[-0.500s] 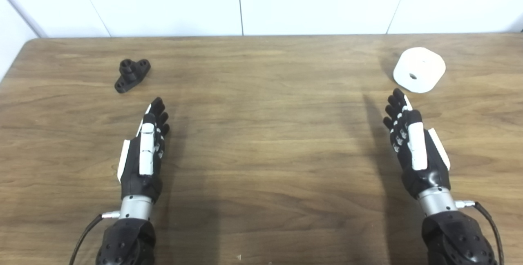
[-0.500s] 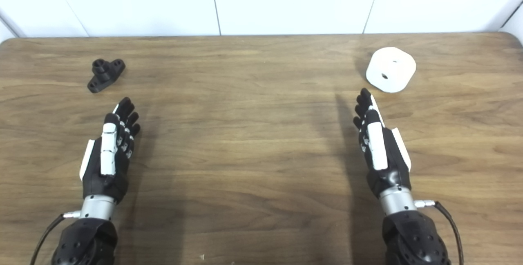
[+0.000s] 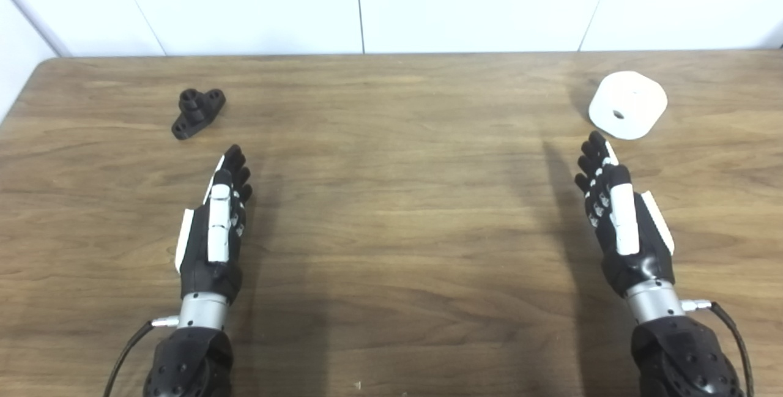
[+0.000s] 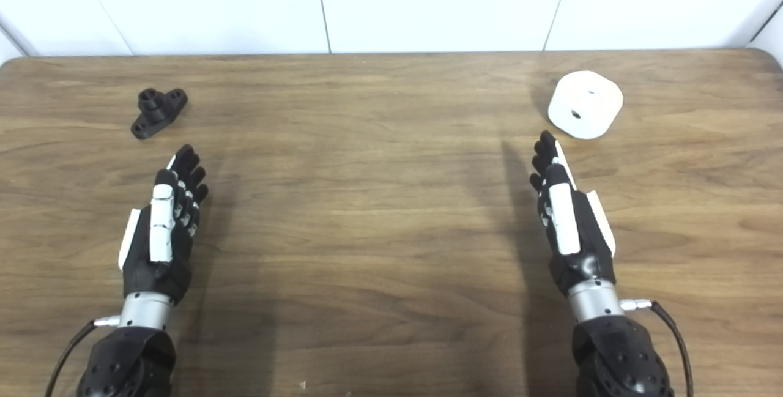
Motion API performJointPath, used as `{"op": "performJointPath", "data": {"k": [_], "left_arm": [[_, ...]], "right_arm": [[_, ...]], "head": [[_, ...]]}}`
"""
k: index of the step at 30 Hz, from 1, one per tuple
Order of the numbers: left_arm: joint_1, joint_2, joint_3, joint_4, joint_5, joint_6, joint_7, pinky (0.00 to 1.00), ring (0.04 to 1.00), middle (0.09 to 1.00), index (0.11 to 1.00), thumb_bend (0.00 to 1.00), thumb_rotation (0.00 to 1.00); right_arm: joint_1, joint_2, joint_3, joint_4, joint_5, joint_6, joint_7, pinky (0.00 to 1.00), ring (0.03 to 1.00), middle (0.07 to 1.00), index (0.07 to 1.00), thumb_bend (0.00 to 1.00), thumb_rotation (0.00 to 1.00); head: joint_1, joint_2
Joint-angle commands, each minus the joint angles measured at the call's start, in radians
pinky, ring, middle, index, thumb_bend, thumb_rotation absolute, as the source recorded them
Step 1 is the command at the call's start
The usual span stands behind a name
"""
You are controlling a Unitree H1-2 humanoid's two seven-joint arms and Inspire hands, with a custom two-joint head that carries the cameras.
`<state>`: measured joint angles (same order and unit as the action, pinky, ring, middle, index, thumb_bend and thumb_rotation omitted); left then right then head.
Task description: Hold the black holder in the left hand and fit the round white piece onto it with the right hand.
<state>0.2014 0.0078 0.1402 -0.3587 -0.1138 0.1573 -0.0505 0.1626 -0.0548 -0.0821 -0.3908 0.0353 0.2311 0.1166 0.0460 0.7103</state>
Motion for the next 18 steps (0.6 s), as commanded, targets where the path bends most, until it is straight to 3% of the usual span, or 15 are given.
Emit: {"op": "performJointPath", "data": {"k": [1,14,18], "left_arm": [[0.049,0.007,-0.010,-0.014,0.003,-0.040,-0.002,0.99,0.983,0.976,0.964,0.45,0.94],[0.065,-0.038,-0.068,0.030,0.078,-0.101,0.038,0.97,0.971,0.964,0.940,0.44,0.94],[0.065,-0.046,-0.087,0.054,0.095,-0.128,0.056,0.97,0.968,0.960,0.937,0.43,0.93]], "right_arm": [[0.053,-0.024,-0.003,-0.010,0.019,-0.049,0.007,1.00,1.000,1.000,0.998,0.65,1.00],[0.066,-0.060,-0.041,0.075,0.066,-0.122,0.042,1.00,1.000,1.000,0.998,0.68,1.00],[0.060,-0.069,-0.050,0.117,0.081,-0.157,0.056,1.00,1.000,1.000,1.000,0.65,1.00]], "head": [[0.008,-0.003],[0.178,-0.115],[0.211,-0.141]]}}
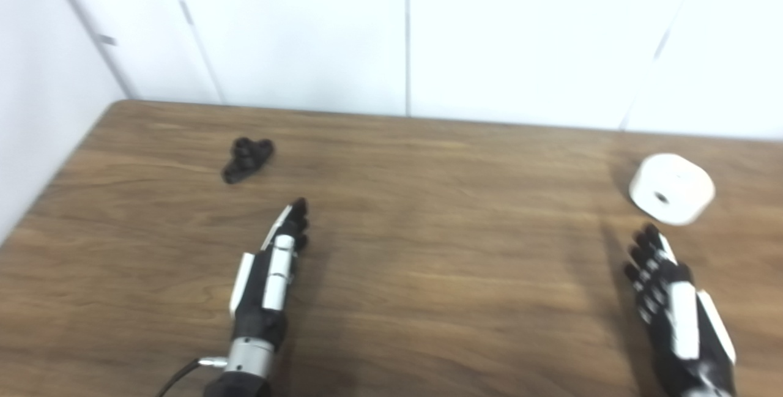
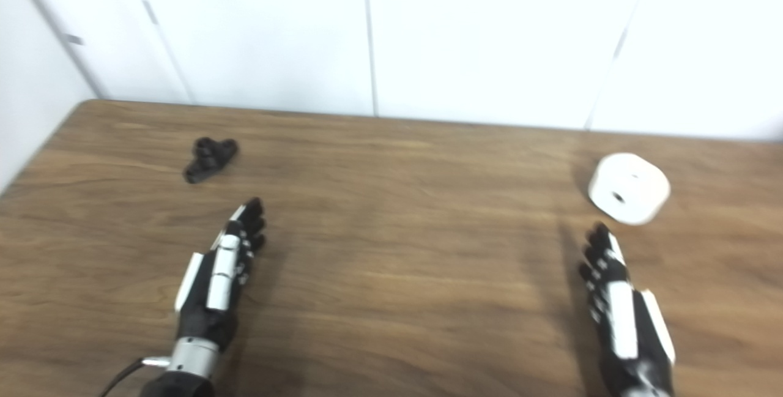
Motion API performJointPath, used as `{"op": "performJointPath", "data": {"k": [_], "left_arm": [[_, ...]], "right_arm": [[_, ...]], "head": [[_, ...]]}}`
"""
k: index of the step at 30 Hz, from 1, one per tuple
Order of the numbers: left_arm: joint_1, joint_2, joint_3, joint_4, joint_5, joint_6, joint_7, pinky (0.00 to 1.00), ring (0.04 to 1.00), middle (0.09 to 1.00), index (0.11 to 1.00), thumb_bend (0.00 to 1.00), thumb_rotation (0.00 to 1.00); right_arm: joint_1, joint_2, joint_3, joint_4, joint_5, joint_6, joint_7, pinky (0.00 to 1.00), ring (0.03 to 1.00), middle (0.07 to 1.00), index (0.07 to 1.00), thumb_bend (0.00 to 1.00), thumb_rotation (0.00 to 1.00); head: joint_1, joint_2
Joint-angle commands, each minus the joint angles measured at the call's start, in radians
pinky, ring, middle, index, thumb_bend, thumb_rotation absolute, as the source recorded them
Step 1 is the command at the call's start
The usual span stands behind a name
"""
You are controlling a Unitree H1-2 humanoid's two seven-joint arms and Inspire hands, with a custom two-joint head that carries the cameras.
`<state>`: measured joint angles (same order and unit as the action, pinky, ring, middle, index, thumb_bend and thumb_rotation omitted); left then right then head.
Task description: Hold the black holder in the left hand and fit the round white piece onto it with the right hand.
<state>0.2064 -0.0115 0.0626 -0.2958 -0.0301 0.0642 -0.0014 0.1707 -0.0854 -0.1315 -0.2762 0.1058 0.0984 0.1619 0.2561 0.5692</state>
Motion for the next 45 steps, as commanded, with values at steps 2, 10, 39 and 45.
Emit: {"op": "performJointPath", "data": {"k": [2,10,39,45], "left_arm": [[0.058,-0.026,-0.021,0.004,0.023,-0.045,0.015,0.98,0.970,0.960,0.939,0.45,0.94],[0.051,-0.027,-0.061,0.041,0.062,-0.075,0.044,0.98,0.987,0.976,0.959,0.42,0.99],[0.031,0.029,-0.076,-0.067,0.199,-0.006,0.056,0.90,0.951,0.959,0.969,0.47,0.64],[-0.027,0.066,-0.036,-0.166,0.298,0.089,0.042,0.90,0.928,0.946,0.947,0.50,0.45]], "right_arm": [[0.049,-0.043,-0.004,0.018,0.014,-0.036,0.015,1.00,1.000,1.000,1.000,0.63,1.00],[0.037,-0.062,-0.009,0.060,0.032,-0.062,0.026,1.00,1.000,1.000,1.000,0.58,1.00],[0.018,-0.084,0.005,0.119,0.050,-0.093,0.017,1.00,1.000,1.000,1.000,0.61,1.00],[0.015,-0.086,0.007,0.124,0.043,-0.089,0.013,1.00,1.000,1.000,1.000,0.61,1.00]], "head": [[0.027,-0.017],[0.081,-0.053],[0.061,-0.065],[0.058,-0.063]]}}
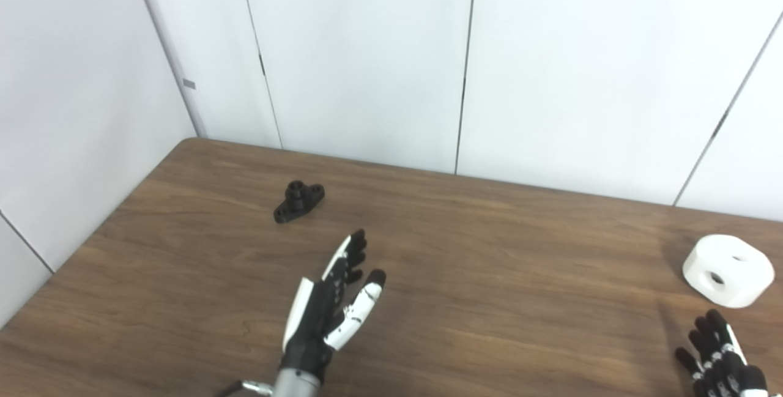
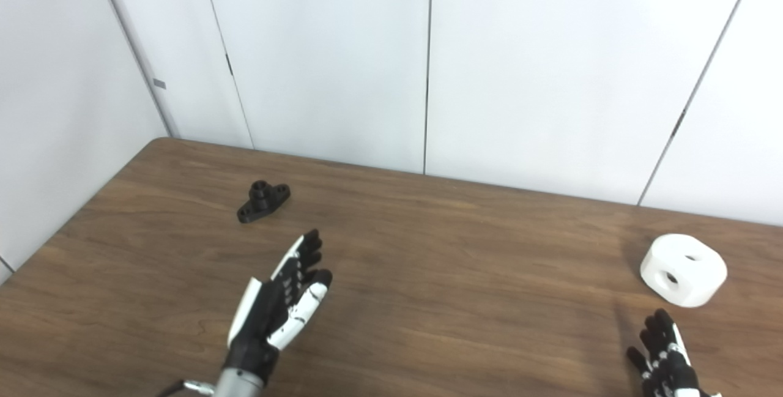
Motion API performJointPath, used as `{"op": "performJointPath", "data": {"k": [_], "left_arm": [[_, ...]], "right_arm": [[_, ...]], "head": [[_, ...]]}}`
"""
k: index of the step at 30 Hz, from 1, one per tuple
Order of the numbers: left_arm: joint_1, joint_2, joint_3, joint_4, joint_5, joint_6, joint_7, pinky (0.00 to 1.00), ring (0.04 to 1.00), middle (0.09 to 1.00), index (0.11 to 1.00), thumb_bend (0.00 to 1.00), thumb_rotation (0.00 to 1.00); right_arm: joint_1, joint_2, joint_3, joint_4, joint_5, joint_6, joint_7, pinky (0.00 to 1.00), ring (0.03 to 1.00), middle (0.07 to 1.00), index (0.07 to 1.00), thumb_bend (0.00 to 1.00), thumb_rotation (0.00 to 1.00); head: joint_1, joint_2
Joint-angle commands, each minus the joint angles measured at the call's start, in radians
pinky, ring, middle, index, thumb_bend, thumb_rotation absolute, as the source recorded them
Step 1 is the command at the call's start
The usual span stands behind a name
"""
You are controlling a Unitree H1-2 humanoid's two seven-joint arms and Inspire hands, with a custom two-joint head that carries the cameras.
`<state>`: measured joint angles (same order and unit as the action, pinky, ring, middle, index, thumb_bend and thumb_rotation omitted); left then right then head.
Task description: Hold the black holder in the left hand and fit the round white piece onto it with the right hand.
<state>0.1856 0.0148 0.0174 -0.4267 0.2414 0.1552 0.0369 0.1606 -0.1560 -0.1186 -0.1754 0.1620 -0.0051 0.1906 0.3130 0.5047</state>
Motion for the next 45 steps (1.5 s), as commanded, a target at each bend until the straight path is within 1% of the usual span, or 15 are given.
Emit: {"op": "performJointPath", "data": {"k": [1,3,6,9,11,14,18,20,22,26,30,33,35,37,45], "left_arm": [[-0.019,0.044,0.017,-0.038,0.043,0.000,0.006,0.89,0.927,0.945,0.942,0.51,0.43],[-0.046,0.049,0.035,-0.047,0.078,0.020,0.017,0.85,0.910,0.929,0.929,0.57,0.37],[-0.078,0.054,0.060,-0.057,0.093,0.056,0.023,0.85,0.906,0.924,0.926,0.62,0.29],[-0.113,0.069,0.095,-0.053,0.087,0.084,0.026,0.92,0.946,0.941,0.927,0.66,0.27],[-0.133,0.077,0.117,-0.047,0.078,0.105,0.023,0.92,0.960,0.958,0.931,0.69,0.27],[-0.165,0.117,0.136,-0.022,0.144,0.123,0.037,0.86,0.927,0.940,0.921,0.76,0.33],[-0.193,0.165,0.155,0.015,0.160,0.118,0.036,0.87,0.918,0.935,0.912,0.76,0.34],[-0.205,0.186,0.157,0.031,0.171,0.125,0.036,0.81,0.881,0.911,0.907,0.79,0.37],[-0.218,0.199,0.162,0.039,0.170,0.144,0.032,0.83,0.897,0.920,0.911,0.81,0.39],[-0.244,0.225,0.168,0.063,0.171,0.169,0.031,0.86,0.912,0.921,0.907,0.82,0.38],[-0.272,0.261,0.163,0.096,0.210,0.191,0.038,0.86,0.910,0.913,0.904,0.84,0.40],[-0.293,0.289,0.157,0.129,0.242,0.193,0.046,0.87,0.915,0.911,0.906,0.85,0.43],[-0.304,0.300,0.156,0.144,0.252,0.197,0.047,0.93,0.962,0.928,0.915,0.84,0.43],[-0.315,0.309,0.157,0.163,0.256,0.197,0.050,0.96,0.986,0.935,0.917,0.84,0.43],[-0.360,0.336,0.145,0.267,0.275,0.175,0.076,0.93,0.977,0.924,0.890,0.84,0.37]], "right_arm": [[0.025,-0.017,-0.003,0.025,-0.020,0.013,-0.017,1.00,1.000,1.000,1.000,0.62,1.00],[0.026,-0.017,-0.001,0.026,-0.023,0.006,-0.015,1.00,1.000,1.000,1.000,0.61,1.00],[0.028,-0.017,0.001,0.024,-0.012,0.005,-0.010,1.00,1.000,1.000,1.000,0.62,1.00],[0.030,-0.015,0.004,0.020,-0.005,0.007,-0.009,1.00,1.000,1.000,1.000,0.60,1.00],[0.031,-0.013,0.005,0.018,-0.003,0.011,-0.011,1.00,1.000,1.000,1.000,0.61,1.00],[0.032,-0.011,0.007,0.014,-0.007,0.013,-0.016,1.00,1.000,1.000,1.000,0.61,1.00],[0.033,-0.012,0.010,0.013,-0.015,0.012,-0.020,1.00,1.000,1.000,1.000,0.62,1.00],[0.034,-0.011,0.010,0.011,-0.012,0.016,-0.022,1.00,1.000,1.000,1.000,0.63,1.00],[0.036,-0.012,0.013,0.007,-0.011,0.021,-0.022,1.00,1.000,1.000,0.999,0.64,1.00],[0.037,-0.014,0.016,0.006,-0.010,0.016,-0.025,1.00,1.000,1.000,1.000,0.63,1.00],[0.039,-0.014,0.020,0.001,-0.027,0.020,-0.037,1.00,1.000,1.000,0.996,0.63,1.00],[0.041,-0.016,0.023,0.000,-0.031,0.017,-0.040,1.00,1.000,1.000,0.993,0.62,1.00],[0.041,-0.018,0.024,0.005,-0.028,0.012,-0.036,1.00,1.000,1.000,0.997,0.62,1.00],[0.042,-0.017,0.024,0.004,-0.030,0.011,-0.037,1.00,1.000,1.000,0.997,0.63,1.00],[0.046,-0.015,0.030,-0.006,-0.037,0.021,-0.046,1.00,1.000,1.000,0.999,0.64,1.00]], "head": [[-0.002,0.002],[-0.004,0.004],[-0.006,0.005],[-0.011,0.006],[-0.012,0.007],[-0.015,0.008],[-0.015,0.009],[-0.016,0.009],[-0.017,0.010],[-0.017,0.013],[-0.017,0.014],[-0.016,0.017],[-0.017,0.017],[-0.019,0.016],[-0.027,0.018]]}}
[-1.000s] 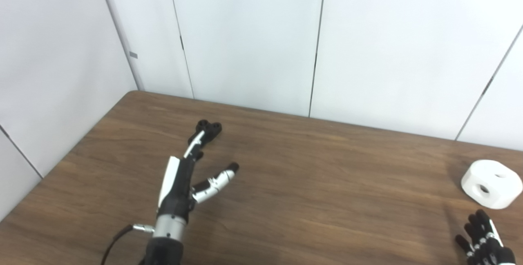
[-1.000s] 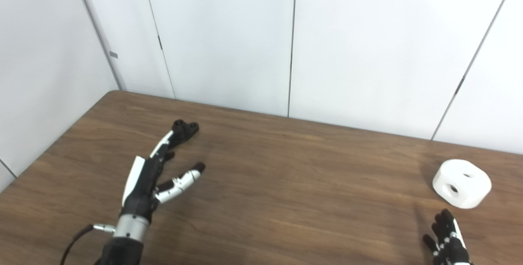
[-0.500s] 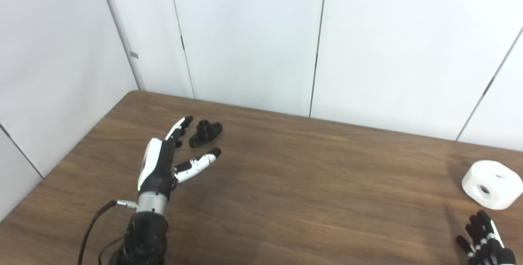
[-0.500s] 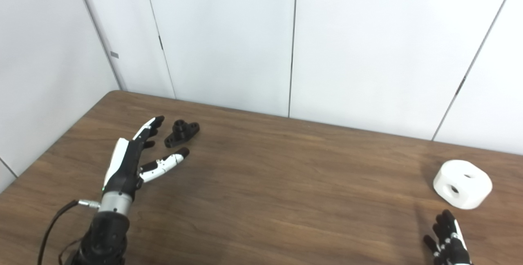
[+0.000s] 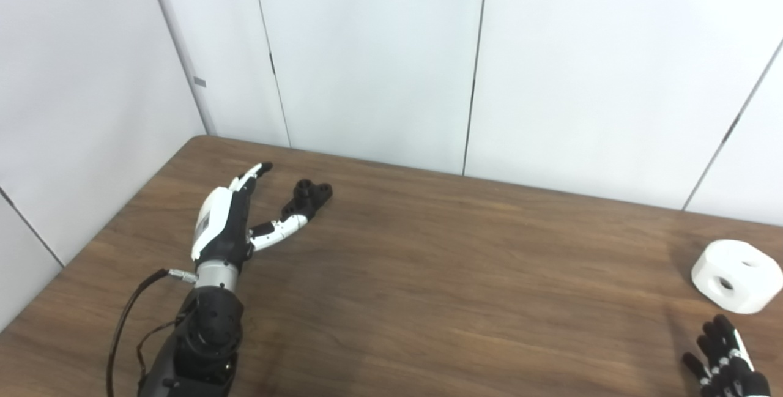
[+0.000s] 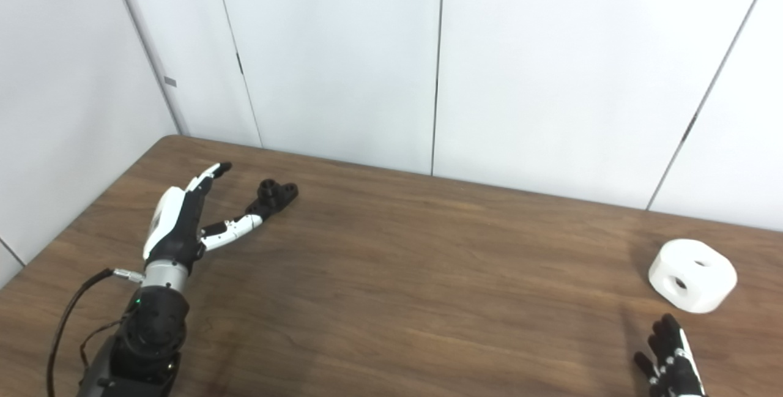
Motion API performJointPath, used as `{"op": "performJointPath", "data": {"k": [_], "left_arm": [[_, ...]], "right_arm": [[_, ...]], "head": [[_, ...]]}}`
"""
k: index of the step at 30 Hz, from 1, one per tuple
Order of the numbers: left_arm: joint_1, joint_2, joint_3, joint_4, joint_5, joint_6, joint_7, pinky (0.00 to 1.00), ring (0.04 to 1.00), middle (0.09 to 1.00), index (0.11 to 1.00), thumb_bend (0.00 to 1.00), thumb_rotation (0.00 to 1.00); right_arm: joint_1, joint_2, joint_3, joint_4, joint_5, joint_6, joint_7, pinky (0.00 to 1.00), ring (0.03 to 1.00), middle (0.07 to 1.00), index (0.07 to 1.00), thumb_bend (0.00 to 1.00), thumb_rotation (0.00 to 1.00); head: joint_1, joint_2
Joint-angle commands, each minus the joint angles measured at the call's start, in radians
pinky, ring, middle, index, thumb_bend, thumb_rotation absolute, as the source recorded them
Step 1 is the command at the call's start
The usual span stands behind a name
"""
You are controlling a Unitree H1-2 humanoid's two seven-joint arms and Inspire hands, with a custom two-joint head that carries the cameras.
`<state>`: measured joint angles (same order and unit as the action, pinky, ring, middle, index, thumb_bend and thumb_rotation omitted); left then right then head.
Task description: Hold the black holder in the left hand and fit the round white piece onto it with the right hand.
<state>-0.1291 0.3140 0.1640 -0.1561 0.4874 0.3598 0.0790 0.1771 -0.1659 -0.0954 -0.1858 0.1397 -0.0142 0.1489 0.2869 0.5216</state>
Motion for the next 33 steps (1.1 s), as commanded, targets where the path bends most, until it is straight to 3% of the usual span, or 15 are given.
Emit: {"op": "performJointPath", "data": {"k": [1,7,10,22,33], "left_arm": [[-0.052,0.041,-0.007,0.013,0.038,-0.031,0.039,0.92,0.974,0.925,0.888,0.84,0.38],[-0.104,0.064,-0.032,0.113,0.065,-0.028,0.046,0.93,0.982,0.937,0.896,0.87,0.42],[-0.128,0.084,-0.062,0.174,0.092,-0.048,0.066,0.99,0.964,0.925,0.881,0.89,0.46],[-0.215,0.091,-0.116,0.340,0.093,-0.060,0.114,1.00,0.954,0.918,0.858,0.89,0.37],[-0.298,0.113,-0.175,0.481,0.117,-0.046,0.147,0.99,0.948,0.906,0.856,0.90,0.42]], "right_arm": [[0.030,-0.005,0.008,0.004,-0.018,0.031,-0.006,1.00,1.000,1.000,0.999,0.64,1.00],[0.032,-0.008,0.016,-0.004,-0.033,0.037,-0.012,1.00,1.000,1.000,0.995,0.63,1.00],[0.033,-0.009,0.017,-0.002,-0.036,0.027,-0.013,1.00,1.000,1.000,0.993,0.62,1.00],[0.045,-0.003,0.018,-0.022,-0.024,0.043,-0.016,1.00,1.000,0.996,0.988,0.62,1.00],[0.052,-0.003,0.020,-0.021,-0.030,0.013,-0.015,1.00,0.998,0.981,0.971,0.60,1.00]], "head": [[-0.002,0.002],[-0.009,0.005],[-0.013,0.006],[-0.018,0.014],[-0.026,0.019]]}}
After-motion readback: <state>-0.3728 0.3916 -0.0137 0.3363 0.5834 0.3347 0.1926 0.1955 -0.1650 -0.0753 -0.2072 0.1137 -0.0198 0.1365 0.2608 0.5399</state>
